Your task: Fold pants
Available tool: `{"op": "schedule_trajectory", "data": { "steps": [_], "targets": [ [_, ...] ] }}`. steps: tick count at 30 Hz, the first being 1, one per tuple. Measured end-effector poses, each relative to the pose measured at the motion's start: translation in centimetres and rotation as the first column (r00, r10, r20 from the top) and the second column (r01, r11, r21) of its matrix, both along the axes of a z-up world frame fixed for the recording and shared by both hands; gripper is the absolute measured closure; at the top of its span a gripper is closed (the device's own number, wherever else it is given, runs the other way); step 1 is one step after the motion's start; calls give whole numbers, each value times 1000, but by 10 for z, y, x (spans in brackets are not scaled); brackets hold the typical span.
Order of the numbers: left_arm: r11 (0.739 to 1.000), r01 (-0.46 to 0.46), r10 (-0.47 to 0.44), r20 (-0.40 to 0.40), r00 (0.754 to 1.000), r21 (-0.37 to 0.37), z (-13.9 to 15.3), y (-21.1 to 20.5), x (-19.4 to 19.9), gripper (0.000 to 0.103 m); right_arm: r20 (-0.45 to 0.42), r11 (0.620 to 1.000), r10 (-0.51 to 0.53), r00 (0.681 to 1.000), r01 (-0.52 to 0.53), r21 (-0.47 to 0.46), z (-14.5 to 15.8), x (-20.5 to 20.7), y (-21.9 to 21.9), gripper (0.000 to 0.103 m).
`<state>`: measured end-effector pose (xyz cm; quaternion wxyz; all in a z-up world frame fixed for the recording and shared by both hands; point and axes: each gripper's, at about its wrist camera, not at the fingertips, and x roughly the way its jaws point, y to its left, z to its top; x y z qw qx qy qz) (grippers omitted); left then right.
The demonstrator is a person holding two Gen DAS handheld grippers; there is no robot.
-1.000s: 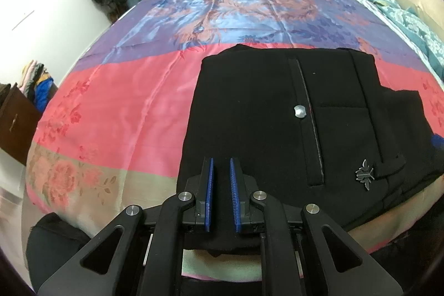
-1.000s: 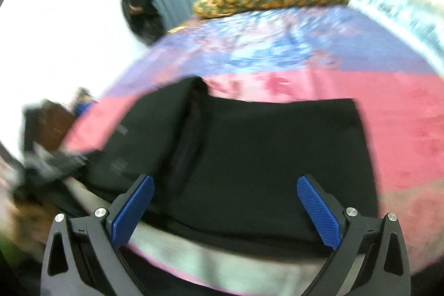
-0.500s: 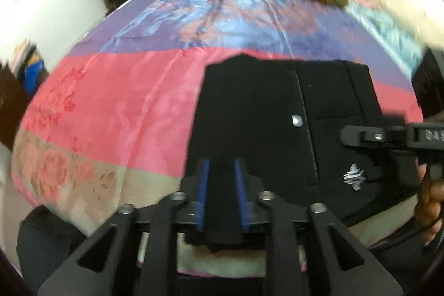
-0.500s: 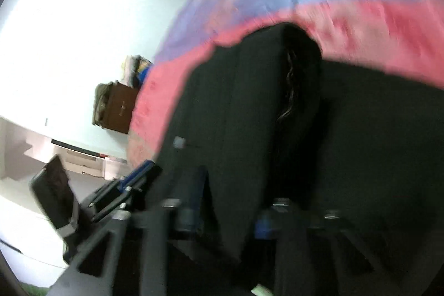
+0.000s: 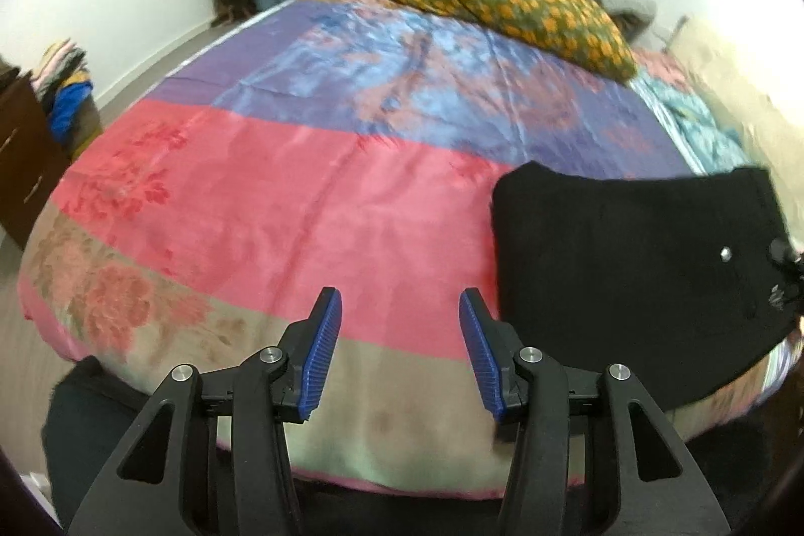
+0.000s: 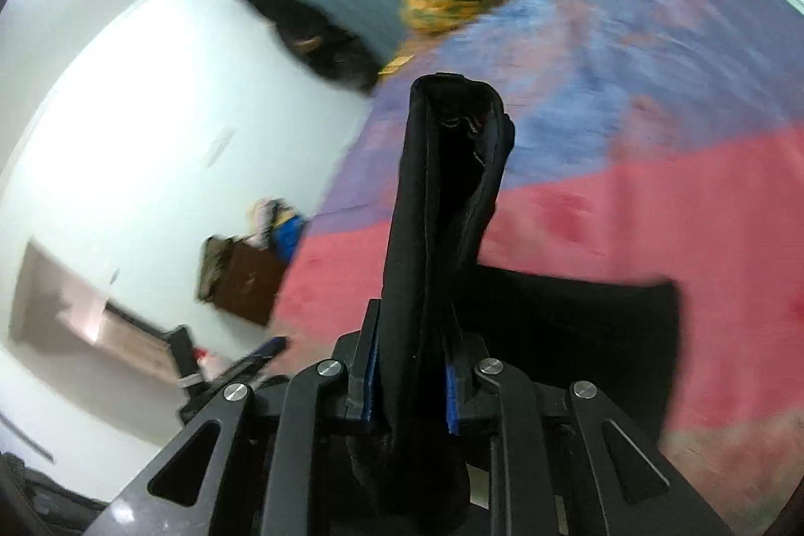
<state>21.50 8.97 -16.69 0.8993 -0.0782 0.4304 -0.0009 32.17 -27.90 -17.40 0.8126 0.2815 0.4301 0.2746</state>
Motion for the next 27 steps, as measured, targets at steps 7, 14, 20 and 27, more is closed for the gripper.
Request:
{"op": "schedule_trajectory", "data": {
  "steps": [7, 14, 20, 27],
  "targets": [
    [981, 162, -157, -59, 986, 103, -17, -60, 1, 52, -171, 970, -206, 964, 178, -164, -109, -25, -54, 72],
    [971, 208, -210, 2, 978, 114, 8, -94, 15, 45, 65, 862, -208, 976, 215, -459, -20, -21, -27, 61],
    [944, 306, -299, -72, 952, 128, -23, -141, 36, 38, 99, 928, -105, 990, 133, -348, -15, 7, -3, 62],
    [937, 327, -307, -165, 938, 120, -56, -140, 29, 25, -9, 904, -219, 976, 199, -378, -75, 2, -16, 85]
  ]
}}
